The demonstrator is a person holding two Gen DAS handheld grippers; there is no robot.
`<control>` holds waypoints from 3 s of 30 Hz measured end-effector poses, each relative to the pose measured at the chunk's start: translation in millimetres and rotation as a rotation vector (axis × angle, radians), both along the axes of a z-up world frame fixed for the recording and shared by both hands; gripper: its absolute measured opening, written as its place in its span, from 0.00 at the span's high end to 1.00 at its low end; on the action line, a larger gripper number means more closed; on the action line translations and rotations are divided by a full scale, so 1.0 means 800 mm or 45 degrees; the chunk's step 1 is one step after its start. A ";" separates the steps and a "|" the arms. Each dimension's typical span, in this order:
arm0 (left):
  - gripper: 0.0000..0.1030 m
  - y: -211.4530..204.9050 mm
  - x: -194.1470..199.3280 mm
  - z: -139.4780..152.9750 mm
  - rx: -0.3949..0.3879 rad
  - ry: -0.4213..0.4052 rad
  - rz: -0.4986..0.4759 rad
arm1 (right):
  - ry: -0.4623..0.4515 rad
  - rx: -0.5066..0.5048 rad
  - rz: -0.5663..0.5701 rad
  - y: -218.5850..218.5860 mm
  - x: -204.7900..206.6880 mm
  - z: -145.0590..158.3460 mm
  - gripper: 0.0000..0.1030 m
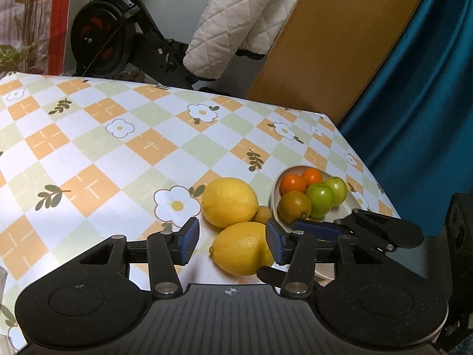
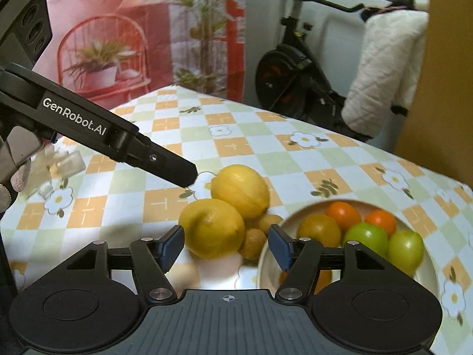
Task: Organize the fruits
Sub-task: 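Move the left gripper down to a lemon and close on it, then lift the lemon with the left gripper toward the plate, then carry the lemon over the beige plate and open the left gripper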
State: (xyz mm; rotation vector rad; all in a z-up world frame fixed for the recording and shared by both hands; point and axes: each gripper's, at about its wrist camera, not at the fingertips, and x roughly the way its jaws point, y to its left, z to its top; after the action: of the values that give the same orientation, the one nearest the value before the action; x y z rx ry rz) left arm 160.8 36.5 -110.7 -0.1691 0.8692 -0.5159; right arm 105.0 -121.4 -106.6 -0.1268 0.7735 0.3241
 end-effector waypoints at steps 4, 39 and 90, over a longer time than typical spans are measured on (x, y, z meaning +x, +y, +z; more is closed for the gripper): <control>0.47 0.004 0.002 -0.004 -0.013 0.014 0.013 | 0.006 -0.028 0.037 0.011 0.012 -0.006 0.43; 0.36 0.002 0.001 -0.062 -0.191 0.211 0.008 | 0.111 0.080 0.018 0.016 -0.005 -0.032 0.51; 0.40 -0.102 -0.035 0.002 -0.087 0.013 -0.068 | -0.108 0.273 -0.184 -0.074 -0.060 0.002 0.51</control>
State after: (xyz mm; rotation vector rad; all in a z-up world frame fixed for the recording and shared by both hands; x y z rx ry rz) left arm 133.2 -45.3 -108.8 -0.2114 0.8682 -0.5957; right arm 57.3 -180.8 -105.0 0.1159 0.6559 0.2607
